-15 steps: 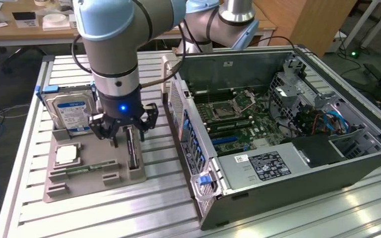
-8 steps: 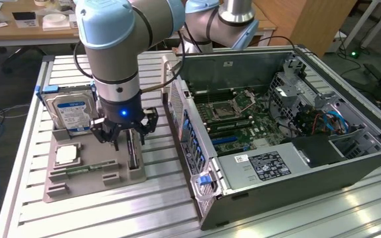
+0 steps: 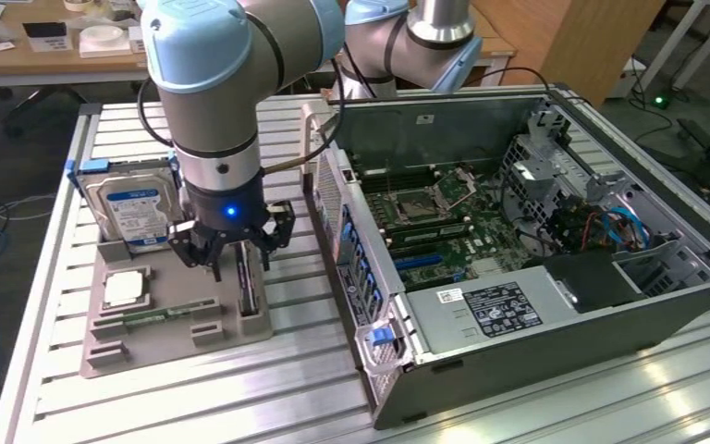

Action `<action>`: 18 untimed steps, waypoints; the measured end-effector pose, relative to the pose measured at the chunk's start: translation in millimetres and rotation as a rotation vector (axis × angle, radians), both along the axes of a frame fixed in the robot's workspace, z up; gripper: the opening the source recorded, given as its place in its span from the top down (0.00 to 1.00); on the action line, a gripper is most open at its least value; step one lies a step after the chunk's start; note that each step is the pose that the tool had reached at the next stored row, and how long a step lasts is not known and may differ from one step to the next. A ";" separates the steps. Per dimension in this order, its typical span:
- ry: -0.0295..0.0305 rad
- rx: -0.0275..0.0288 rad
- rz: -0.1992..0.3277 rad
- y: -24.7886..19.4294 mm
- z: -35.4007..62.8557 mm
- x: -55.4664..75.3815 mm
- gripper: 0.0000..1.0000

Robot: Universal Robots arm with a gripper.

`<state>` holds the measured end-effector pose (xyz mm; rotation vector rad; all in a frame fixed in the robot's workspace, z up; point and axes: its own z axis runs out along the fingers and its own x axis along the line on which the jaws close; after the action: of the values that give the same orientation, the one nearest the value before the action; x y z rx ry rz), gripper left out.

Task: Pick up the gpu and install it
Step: 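Pick up the gpu and move the gpu toward the slot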

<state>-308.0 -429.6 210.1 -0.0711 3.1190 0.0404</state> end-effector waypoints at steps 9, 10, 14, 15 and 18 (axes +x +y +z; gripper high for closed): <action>-0.0002 0.0001 0.000 0.1 -0.1 0.0 0.54; -0.0001 0.0000 0.000 0.2 0.1 0.0 0.54; -0.0001 0.0001 0.000 0.3 0.9 0.0 0.54; -0.0001 0.0001 0.000 0.3 0.9 0.0 0.54; -0.0001 0.0000 0.000 0.3 0.9 0.0 0.54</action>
<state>-308.0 -429.3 211.0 -0.0711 3.1189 0.0404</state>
